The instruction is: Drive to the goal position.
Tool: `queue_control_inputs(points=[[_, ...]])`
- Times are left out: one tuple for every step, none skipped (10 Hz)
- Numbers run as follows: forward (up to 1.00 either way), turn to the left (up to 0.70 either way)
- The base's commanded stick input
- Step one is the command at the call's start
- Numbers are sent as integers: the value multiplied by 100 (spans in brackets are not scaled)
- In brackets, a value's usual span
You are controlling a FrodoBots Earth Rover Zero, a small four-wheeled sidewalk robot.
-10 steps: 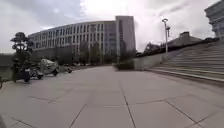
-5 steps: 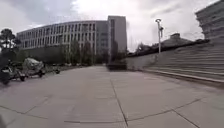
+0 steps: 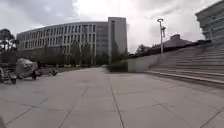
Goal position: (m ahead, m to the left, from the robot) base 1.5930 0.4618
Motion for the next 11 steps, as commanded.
queue_control_inputs(points=[[100, 0], [100, 0], [100, 0], [100, 0], [100, 0], [100, 0], [100, 0], [100, 0], [100, 0], [100, 0], [100, 0]])
